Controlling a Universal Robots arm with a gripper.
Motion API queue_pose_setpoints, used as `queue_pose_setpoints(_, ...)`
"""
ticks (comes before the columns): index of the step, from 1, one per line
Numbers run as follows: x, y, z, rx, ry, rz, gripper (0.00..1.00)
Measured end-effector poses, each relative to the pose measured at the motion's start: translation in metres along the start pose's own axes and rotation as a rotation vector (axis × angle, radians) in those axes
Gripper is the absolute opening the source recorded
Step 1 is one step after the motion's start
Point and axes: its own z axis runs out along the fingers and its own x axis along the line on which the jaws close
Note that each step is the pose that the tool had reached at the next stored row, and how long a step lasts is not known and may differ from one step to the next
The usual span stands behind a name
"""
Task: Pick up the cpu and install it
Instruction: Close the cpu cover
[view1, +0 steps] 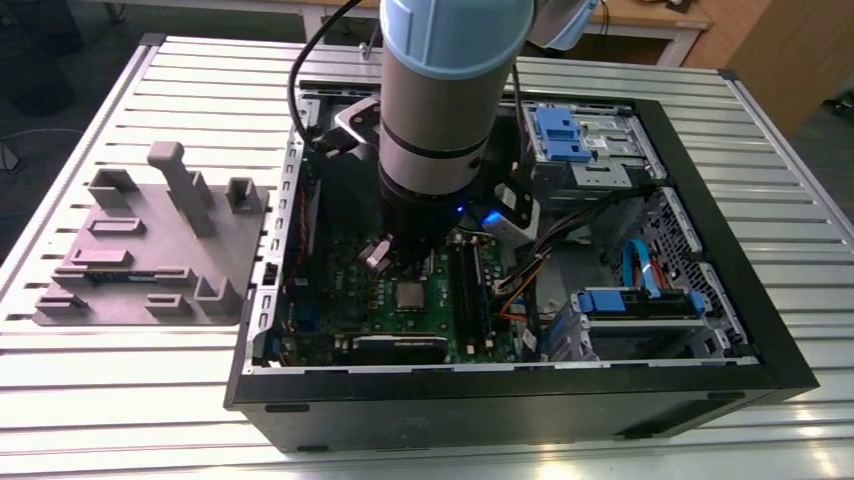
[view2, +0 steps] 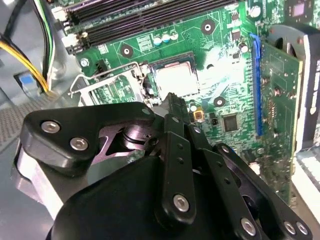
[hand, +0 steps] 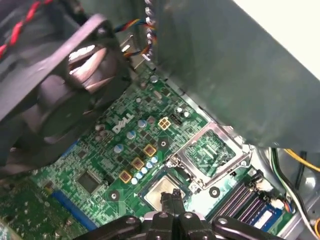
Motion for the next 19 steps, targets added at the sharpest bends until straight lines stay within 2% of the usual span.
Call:
queue_pose_setpoints(3,-0.0006,-0.0006,0.0001,-0.0013,0.0020,-0.033,0.10)
queue_pose_setpoints(11,-0.0093,-0.0022,0.0004,-0.0018,0.0027,-0.035,0.10)
queue_pose_setpoints(19,-0.0211,0.0041,0.0015,-0.0020,0.0032,-0.035,0.10)
